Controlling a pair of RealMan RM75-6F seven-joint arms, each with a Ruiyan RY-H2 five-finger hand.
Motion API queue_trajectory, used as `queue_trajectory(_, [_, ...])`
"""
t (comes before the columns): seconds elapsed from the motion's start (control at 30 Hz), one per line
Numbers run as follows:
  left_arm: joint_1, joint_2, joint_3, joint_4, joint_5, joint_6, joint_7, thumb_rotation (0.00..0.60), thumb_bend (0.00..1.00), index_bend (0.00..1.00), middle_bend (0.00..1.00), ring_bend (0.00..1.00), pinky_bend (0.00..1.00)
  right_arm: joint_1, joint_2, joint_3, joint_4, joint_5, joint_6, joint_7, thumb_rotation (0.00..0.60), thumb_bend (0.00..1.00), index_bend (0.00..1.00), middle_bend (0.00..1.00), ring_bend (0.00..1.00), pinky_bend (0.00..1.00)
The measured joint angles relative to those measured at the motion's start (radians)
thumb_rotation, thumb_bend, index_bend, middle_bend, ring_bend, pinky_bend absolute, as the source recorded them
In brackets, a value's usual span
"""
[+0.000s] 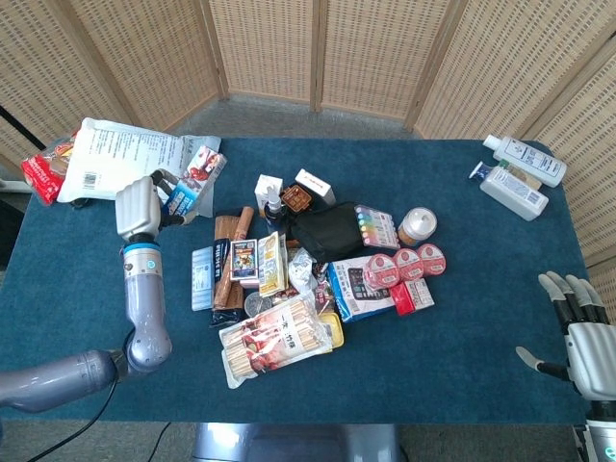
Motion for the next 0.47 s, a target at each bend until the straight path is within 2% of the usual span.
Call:
queue_trajectory(0.27, [0.009, 0.115, -0.055, -0.166, 0.002, 0.082, 0.048, 0.600, 0.16, 0.77, 0.77, 0.73, 0.77, -0.001, 0.000, -0.002, -0.006, -0.004, 0.000, -0.010, 0.600, 0.00, 0.00, 0.00, 0.00, 0.00])
queue_trajectory(0.47, [-0.001, 0.158, -0.076, -0.223, -0.013, 0.117, 0.072, 0.600, 0.16, 0.77, 0.77, 0.74, 0.77, -0.001, -0.001, -0.002, -0.007, -0.004, 0.001, -0.014, 0.600, 0.00, 0.00, 0.00, 0.00, 0.00])
